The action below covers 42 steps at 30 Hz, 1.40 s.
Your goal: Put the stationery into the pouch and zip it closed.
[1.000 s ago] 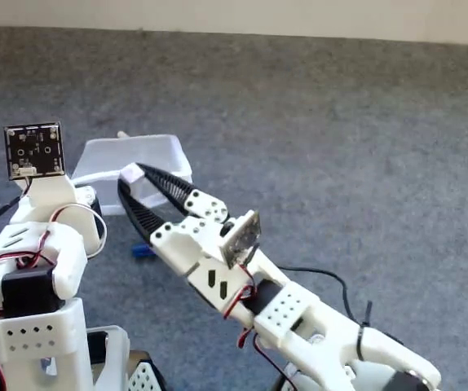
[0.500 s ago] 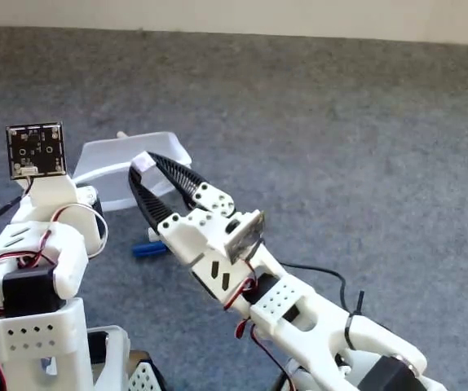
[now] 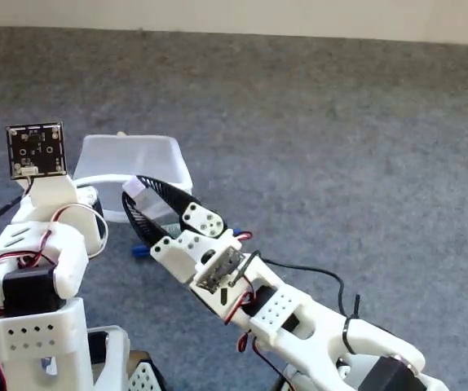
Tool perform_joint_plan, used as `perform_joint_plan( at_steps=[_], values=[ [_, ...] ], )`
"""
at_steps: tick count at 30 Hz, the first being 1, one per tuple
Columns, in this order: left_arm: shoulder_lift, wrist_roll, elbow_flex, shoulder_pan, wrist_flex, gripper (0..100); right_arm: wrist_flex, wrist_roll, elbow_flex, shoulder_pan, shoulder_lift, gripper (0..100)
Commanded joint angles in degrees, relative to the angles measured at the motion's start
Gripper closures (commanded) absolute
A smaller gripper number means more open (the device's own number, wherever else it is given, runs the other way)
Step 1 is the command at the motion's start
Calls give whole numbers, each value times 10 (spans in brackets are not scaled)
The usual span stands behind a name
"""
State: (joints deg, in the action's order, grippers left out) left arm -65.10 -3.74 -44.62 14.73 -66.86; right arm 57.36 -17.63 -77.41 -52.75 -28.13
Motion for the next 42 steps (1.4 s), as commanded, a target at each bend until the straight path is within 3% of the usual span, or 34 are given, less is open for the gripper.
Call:
perform_joint_plan(
  at_steps=[1, 4, 17, 27, 32, 35, 39, 42],
  values=[
    [0, 4, 13, -4, 11, 993, 7, -4, -5, -3, -2, 940],
    [0, 4, 12, -4, 11, 993, 6, -4, -7, -3, -2, 875],
    [0, 4, 12, -4, 11, 993, 4, -4, -69, -5, -99, 875],
    [0, 4, 11, -4, 12, 993, -221, 4, -75, -5, -243, 876],
    [0, 4, 12, -4, 11, 993, -368, 138, -49, -5, -300, 979],
    [0, 4, 12, -4, 11, 993, -444, 177, 4, -5, -301, 995],
    [0, 4, 12, -4, 11, 993, -490, 245, 69, -2, -265, 994],
    [0, 4, 12, -4, 11, 993, -495, 256, 116, -2, -207, 994]
  ],
)
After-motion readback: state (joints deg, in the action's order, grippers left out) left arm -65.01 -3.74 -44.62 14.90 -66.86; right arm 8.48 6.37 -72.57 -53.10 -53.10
